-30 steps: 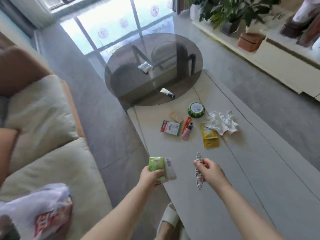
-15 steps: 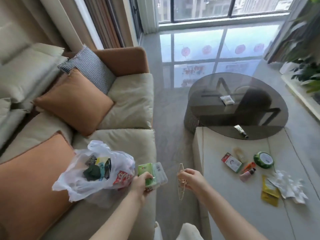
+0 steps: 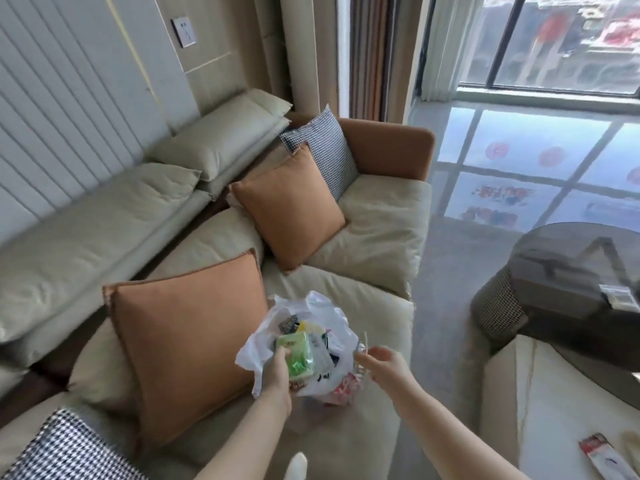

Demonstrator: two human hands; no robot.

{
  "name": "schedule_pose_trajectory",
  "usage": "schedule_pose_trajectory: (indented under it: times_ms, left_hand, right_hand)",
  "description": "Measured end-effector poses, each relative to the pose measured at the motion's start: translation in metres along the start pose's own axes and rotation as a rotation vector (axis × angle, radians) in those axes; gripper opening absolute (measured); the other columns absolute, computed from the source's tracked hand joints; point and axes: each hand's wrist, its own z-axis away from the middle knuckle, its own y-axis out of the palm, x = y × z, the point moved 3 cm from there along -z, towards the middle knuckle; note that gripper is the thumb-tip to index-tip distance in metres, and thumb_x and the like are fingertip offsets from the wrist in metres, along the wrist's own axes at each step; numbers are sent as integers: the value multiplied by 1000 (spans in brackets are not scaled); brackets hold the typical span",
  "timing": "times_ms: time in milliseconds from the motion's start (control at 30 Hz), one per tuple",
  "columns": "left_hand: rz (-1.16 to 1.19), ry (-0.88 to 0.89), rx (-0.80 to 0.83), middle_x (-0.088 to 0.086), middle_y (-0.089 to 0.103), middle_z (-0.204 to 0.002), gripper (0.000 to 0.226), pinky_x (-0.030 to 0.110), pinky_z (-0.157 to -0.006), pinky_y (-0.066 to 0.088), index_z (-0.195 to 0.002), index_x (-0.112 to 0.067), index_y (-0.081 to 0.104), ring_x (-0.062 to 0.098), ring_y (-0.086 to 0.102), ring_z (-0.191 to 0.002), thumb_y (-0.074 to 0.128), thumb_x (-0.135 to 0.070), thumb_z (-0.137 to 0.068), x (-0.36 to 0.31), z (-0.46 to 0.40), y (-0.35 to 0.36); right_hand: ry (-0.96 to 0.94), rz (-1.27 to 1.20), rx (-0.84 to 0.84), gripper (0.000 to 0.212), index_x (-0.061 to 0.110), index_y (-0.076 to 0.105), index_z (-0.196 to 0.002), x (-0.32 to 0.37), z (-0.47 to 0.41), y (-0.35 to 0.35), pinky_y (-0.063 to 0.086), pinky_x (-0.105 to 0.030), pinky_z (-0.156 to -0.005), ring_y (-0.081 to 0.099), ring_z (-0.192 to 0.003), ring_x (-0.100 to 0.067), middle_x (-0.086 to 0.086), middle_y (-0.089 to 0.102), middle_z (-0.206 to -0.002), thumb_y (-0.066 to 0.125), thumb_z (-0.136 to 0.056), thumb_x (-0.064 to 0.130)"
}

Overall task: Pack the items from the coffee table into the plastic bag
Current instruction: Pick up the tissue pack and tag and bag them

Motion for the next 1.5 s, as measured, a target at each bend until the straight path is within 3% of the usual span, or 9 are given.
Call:
schedule_pose_trajectory:
  times_ms: [200, 333, 500, 667, 767, 1033, 1233, 1333, 1500]
  left_hand:
    - [-121, 18, -56, 19, 69, -98, 31, 49, -78, 57, -104, -6, 63, 37, 68, -89, 64, -25, -80, -20, -44, -13]
    - [-238, 48, -132, 16, 66, -99, 35, 43, -79, 57, -112, -5, 58, 34, 67, -91, 62, -22, -82, -30, -64, -3]
    - [-439, 71, -214, 2, 53, -71, 26, 25, -51, 37, -109, -3, 57, 14, 51, -62, 53, -17, -87, -38, -94, 13]
    - [-601, 1, -242, 4, 58, -88, 30, 27, -65, 45, -115, -4, 53, 19, 57, -76, 56, -17, -88, -33, -135, 26]
    - [-662, -24, -250, 3, 57, -88, 27, 28, -70, 45, -115, -8, 56, 21, 55, -81, 56, -15, -89, -27, -154, 32]
    - [-545, -73, -253, 10, 65, -110, 35, 33, -77, 50, -122, -12, 54, 30, 64, -99, 61, -16, -87, -17, -171, 32]
    - [-690, -54, -116, 7, 66, -105, 24, 30, -75, 48, -111, -20, 56, 18, 56, -83, 58, -24, -88, -11, -145, 31]
    - [-834, 10, -4, 3, 66, -106, 20, 33, -87, 50, -107, -22, 57, 20, 61, -94, 56, -26, -87, -9, -121, 36]
    - [-1041, 146, 137, 0, 62, -119, 29, 27, -89, 44, -118, -18, 58, 18, 57, -111, 55, -28, -91, -5, -80, 46]
  right_hand:
    - [-122, 465, 94, 23, 18, 57, -61, 30, -35, 43, 36, -24, -55, 48, -57, -10, 4, 53, -60, 64, -82, 25]
    - [-223, 783, 94, 19, 10, 62, -83, 41, -66, 58, 47, -32, -68, 57, -78, -20, -3, 60, -82, 55, -83, 27]
    - [-383, 1068, 192, 15, 12, 57, -85, 31, -116, 76, 48, -33, -75, 53, -90, -20, -3, 62, -93, 46, -87, 22]
    - [-723, 1420, 250, 13, 22, 67, -56, 19, -152, 96, 46, -27, -67, 55, -79, -17, 6, 60, -67, 81, -55, 21]
    - [-831, 1462, 208, 28, 22, 61, -39, 20, -168, 97, 43, -23, -54, 56, -64, -15, 10, 53, -51, 85, -24, 24]
    - [-968, 1507, 260, 27, 23, 62, -43, 13, -192, 100, 42, -23, -55, 45, -75, -16, 10, 53, -54, 78, -22, 17]
    - [-970, 1395, 308, 36, 27, 71, -62, 7, -173, 82, 53, -21, -63, 66, -79, -13, 14, 65, -69, 80, -29, 15]
    - [-887, 1301, 295, 40, 32, 72, -76, 7, -153, 63, 52, -19, -68, 67, -83, -8, 19, 66, -76, 83, -38, 23]
    - [-586, 1276, 203, 37, 28, 52, -128, 7, -110, 24, 35, -30, -101, 49, -123, -15, 10, 58, -125, 49, -91, 31]
